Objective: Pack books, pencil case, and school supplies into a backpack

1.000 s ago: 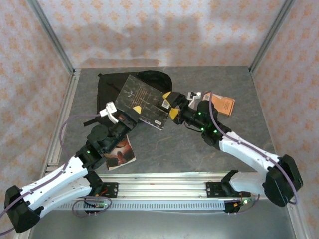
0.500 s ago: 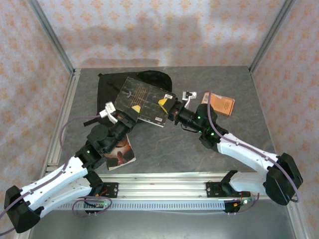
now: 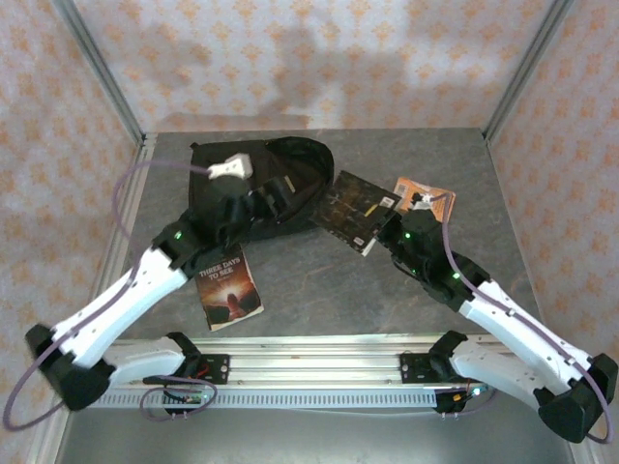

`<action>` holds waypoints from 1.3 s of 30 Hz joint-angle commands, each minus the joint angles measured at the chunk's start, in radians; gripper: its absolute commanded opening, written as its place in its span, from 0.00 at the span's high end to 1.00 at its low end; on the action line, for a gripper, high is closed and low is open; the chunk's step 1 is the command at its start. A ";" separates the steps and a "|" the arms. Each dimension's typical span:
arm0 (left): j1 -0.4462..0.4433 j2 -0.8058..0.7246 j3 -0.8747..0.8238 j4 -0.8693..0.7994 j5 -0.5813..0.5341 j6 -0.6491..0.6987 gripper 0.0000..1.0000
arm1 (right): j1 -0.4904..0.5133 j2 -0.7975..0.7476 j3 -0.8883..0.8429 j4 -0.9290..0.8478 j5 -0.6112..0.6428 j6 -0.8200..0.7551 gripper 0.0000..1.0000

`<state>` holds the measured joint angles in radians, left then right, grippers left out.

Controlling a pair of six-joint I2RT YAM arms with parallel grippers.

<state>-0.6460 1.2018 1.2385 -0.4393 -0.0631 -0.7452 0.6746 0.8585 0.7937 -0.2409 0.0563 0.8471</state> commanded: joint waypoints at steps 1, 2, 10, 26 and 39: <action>0.006 0.206 0.185 -0.298 -0.029 0.198 0.22 | -0.003 -0.062 0.028 -0.091 0.199 -0.152 1.00; 0.006 0.264 0.239 -0.317 -0.025 0.240 0.21 | -0.003 -0.070 0.034 -0.108 0.230 -0.174 1.00; 0.020 0.828 0.854 -0.574 -0.073 0.480 0.17 | -0.013 -0.137 0.007 -0.140 0.337 -0.274 1.00; 0.066 1.111 1.040 -0.610 -0.084 0.535 0.49 | -0.032 -0.158 -0.082 -0.079 0.265 -0.277 1.00; 0.064 0.885 0.803 -0.443 0.133 0.528 1.00 | -0.035 -0.158 -0.028 -0.079 0.251 -0.332 1.00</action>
<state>-0.5678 2.2059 2.0850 -0.9241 0.0032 -0.2176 0.6468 0.7216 0.6998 -0.4046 0.2905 0.5545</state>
